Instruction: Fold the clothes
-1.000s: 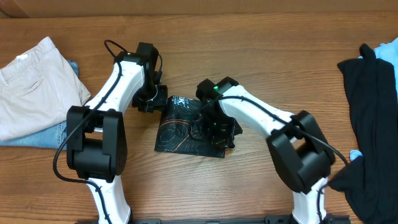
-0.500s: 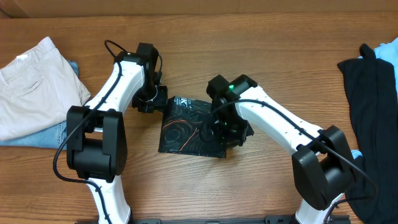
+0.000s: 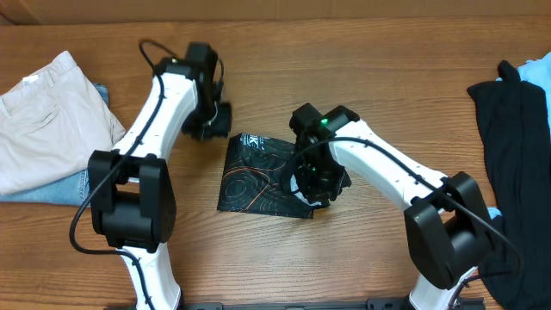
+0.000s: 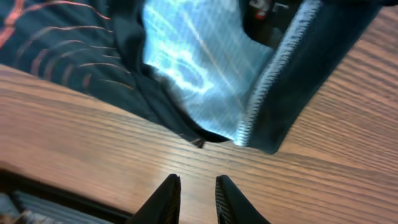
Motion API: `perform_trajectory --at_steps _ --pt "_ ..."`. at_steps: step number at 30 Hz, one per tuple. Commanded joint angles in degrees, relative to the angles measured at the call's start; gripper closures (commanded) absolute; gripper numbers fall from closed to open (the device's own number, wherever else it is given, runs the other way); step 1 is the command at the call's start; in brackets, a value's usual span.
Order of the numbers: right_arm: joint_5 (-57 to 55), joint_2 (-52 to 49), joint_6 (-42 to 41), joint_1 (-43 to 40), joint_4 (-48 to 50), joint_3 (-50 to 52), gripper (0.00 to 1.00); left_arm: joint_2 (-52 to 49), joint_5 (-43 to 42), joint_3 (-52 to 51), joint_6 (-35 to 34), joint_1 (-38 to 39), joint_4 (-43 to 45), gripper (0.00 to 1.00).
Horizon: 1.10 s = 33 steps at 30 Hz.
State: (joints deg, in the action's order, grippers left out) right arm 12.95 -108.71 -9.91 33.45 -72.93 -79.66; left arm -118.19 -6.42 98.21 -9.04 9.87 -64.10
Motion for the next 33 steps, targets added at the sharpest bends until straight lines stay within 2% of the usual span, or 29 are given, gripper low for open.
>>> perform_trajectory --at_steps 1,5,11,16,19,22,30,33 --pt "5.44 0.68 -0.59 -0.11 0.48 -1.79 0.77 0.35 0.57 3.67 4.31 1.62 4.35 0.59" --pt "6.75 0.55 -0.7 0.35 0.5 -1.68 0.74 -0.81 0.92 3.52 8.15 3.54 8.7 0.54" --pt "6.69 -0.09 -0.79 0.94 1.09 -0.68 0.71 -6.29 3.3 3.52 9.53 4.74 8.11 0.54" --pt "6.58 -1.07 -0.5 0.92 4.04 2.27 0.67 -10.97 5.68 3.52 9.49 4.68 2.32 0.59" --pt "4.79 -2.38 1.36 0.61 5.35 3.69 0.68 -12.74 8.15 3.52 8.74 4.42 -1.79 0.64" --pt "2.32 -3.93 2.95 -0.26 6.75 4.44 0.67 -13.29 8.55 3.52 6.01 4.28 -6.93 0.78" --pt "-1.27 -8.04 4.44 -5.11 11.28 4.44 0.66 -13.29 8.52 3.52 3.98 4.31 -16.92 0.83" --pt "-3.23 -8.9 6.14 -7.54 13.68 4.44 0.67 -13.29 8.31 3.5 3.34 4.31 -19.58 0.81"
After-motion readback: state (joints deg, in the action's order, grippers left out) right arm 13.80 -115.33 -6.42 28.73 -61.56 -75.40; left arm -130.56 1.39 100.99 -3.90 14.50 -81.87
